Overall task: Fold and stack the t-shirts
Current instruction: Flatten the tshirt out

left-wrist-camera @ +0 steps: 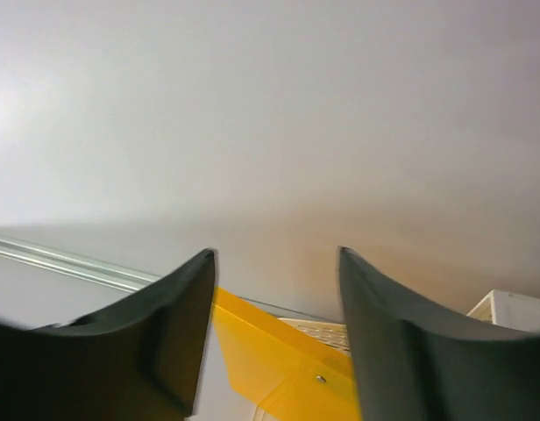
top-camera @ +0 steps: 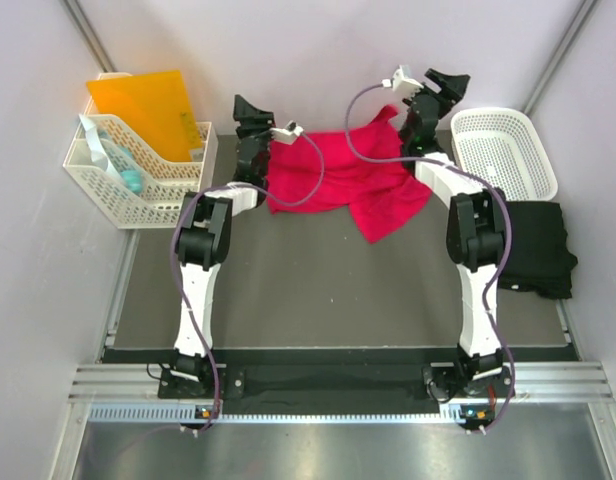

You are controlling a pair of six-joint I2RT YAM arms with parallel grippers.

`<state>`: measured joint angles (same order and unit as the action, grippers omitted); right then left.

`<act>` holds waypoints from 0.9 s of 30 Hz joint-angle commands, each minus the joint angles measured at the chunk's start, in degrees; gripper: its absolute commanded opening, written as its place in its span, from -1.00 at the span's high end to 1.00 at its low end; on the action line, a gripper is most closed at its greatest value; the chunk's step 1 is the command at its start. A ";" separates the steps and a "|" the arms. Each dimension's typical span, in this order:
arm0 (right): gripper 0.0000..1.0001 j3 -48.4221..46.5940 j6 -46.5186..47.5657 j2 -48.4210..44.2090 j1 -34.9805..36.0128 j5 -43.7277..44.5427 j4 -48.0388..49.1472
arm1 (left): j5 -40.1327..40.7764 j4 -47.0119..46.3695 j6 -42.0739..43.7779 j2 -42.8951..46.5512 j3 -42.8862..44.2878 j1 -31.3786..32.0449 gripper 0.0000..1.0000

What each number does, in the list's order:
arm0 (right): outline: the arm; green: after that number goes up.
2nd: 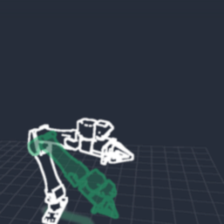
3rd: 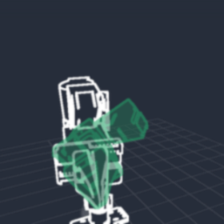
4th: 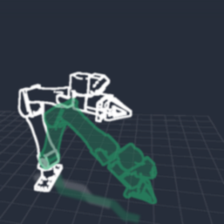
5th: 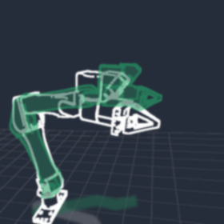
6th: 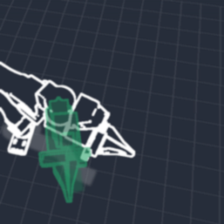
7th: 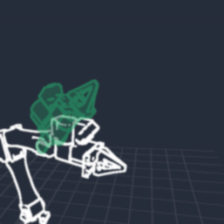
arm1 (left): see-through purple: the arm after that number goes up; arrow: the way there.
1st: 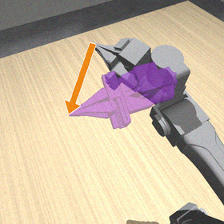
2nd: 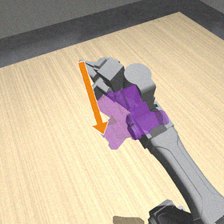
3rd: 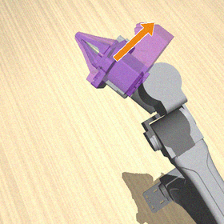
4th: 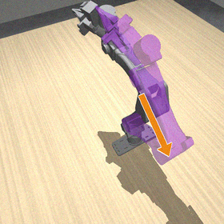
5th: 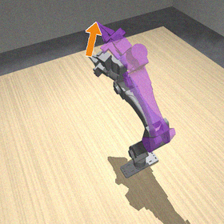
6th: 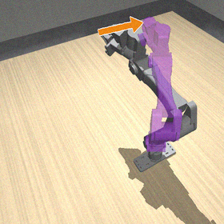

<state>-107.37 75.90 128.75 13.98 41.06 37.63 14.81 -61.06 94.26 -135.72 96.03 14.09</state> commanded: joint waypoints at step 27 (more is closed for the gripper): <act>-0.32 19.39 -18.06 -24.08 10.01 -43.52 -76.56 | -31.42 71.87 -34.31 34.39 -25.89 2.61 -0.09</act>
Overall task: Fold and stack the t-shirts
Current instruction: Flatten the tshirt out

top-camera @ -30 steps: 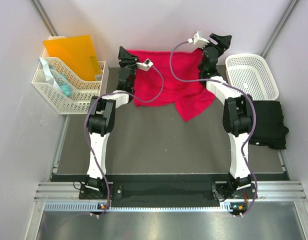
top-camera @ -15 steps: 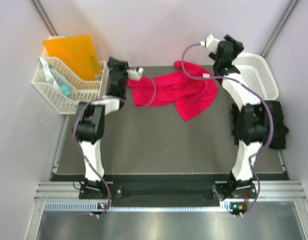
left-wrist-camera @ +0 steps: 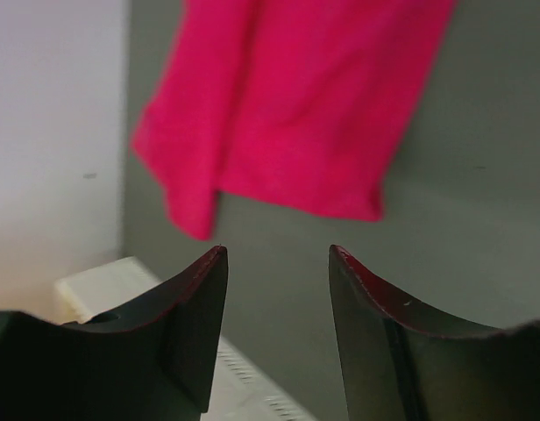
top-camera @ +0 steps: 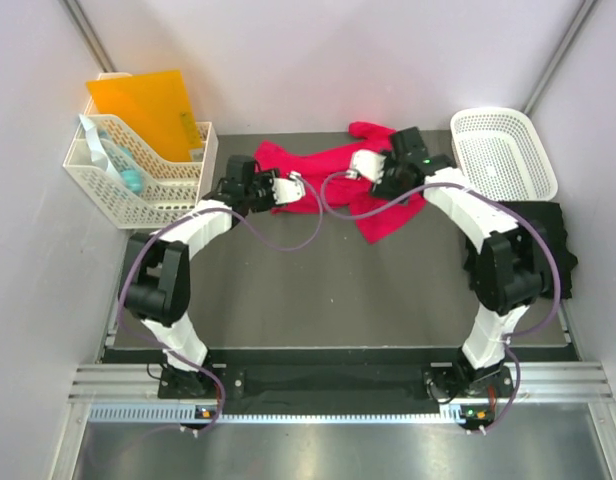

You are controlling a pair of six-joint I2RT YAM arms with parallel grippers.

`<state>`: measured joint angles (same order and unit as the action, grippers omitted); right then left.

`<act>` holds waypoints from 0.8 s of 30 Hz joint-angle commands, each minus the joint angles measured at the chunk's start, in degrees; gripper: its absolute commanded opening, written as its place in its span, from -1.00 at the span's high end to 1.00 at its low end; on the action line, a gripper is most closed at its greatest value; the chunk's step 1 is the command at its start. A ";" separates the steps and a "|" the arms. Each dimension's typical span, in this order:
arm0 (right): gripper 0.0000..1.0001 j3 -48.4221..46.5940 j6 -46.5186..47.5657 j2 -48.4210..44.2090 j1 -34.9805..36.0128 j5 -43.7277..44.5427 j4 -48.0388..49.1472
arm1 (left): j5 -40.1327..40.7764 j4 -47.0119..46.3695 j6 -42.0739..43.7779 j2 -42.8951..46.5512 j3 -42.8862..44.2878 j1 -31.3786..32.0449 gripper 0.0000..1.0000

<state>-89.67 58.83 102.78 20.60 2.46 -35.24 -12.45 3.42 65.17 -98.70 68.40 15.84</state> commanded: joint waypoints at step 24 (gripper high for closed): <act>-0.23 5.73 -2.41 6.91 3.83 -9.74 -5.44 | 1.80 -0.34 -13.75 -11.17 2.00 1.04 -0.02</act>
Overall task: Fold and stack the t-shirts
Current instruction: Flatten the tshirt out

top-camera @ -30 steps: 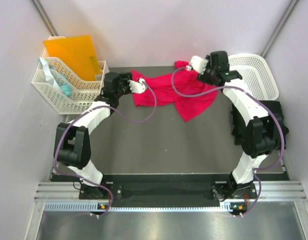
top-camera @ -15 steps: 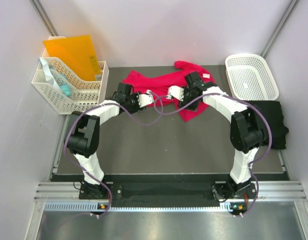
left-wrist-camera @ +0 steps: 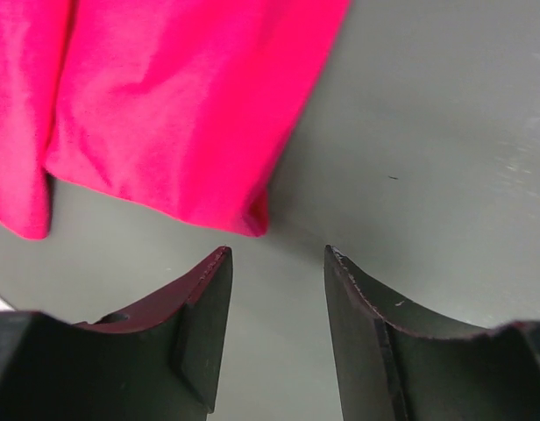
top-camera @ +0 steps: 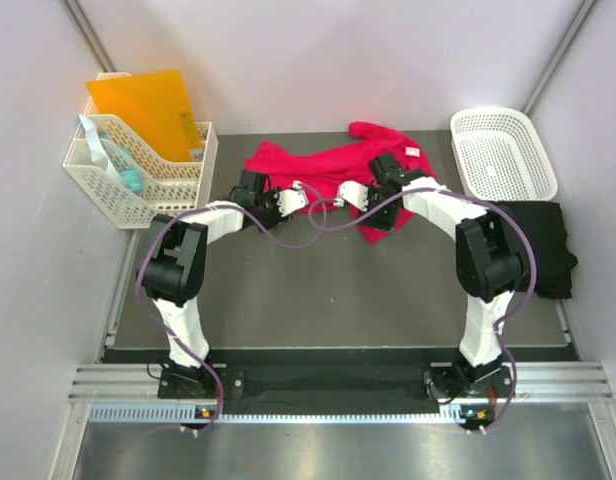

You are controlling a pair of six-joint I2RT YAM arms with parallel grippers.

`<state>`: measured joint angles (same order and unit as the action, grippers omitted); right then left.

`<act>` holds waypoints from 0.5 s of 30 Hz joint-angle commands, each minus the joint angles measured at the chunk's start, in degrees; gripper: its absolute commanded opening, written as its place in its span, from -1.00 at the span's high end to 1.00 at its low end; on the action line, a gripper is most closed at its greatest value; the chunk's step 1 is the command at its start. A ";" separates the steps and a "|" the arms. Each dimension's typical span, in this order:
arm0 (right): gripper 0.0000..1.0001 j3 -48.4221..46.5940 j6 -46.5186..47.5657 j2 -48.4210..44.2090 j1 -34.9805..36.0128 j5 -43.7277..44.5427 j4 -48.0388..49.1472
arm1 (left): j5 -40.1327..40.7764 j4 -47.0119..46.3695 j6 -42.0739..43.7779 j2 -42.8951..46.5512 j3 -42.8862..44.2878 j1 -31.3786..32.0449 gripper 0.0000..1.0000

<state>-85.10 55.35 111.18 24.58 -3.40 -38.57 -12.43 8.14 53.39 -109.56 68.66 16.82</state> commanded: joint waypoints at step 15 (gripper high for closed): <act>-0.22 3.19 2.22 -0.52 2.40 -5.83 -4.33 | 10.22 -15.26 -4.87 0.75 -0.19 0.06 -0.02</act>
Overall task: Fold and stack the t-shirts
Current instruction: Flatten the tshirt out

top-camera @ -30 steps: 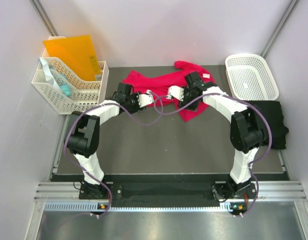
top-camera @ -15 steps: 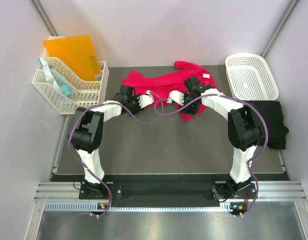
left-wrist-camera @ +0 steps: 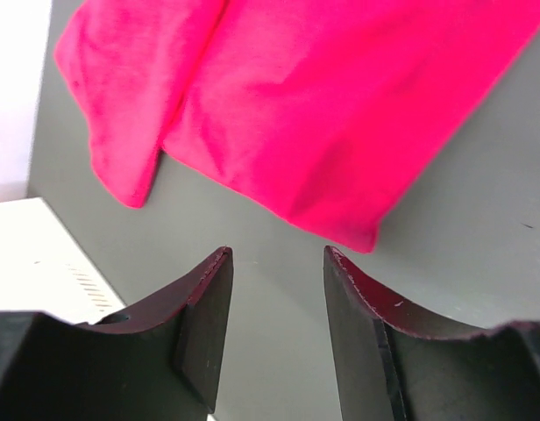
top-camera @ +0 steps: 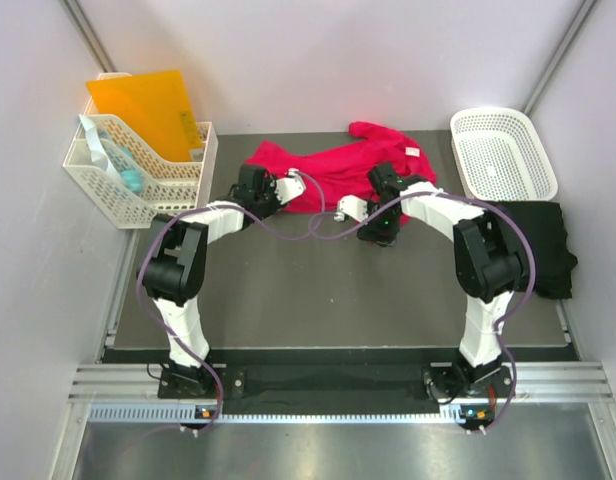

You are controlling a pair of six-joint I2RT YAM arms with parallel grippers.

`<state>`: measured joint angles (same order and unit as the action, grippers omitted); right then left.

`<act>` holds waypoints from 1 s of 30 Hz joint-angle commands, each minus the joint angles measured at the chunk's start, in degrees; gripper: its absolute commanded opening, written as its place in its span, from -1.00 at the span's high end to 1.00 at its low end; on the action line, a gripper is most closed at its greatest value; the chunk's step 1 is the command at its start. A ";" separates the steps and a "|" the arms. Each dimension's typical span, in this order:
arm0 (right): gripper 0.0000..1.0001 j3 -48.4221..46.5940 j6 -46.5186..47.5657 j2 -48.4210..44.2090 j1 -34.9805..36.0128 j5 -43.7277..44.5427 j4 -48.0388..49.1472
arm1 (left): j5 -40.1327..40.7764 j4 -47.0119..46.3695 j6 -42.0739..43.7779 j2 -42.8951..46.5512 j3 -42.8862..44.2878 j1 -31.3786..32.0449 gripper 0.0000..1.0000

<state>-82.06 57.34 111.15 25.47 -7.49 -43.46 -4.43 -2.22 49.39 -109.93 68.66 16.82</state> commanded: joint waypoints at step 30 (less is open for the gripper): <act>1.00 -4.95 -2.59 6.54 3.88 7.31 5.67 | 8.74 -11.76 -2.10 4.37 -2.74 -1.17 0.01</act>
<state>-85.30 54.19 117.16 28.77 -4.12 -38.28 5.61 -11.14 46.63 -107.96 66.87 15.86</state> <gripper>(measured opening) 0.016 0.495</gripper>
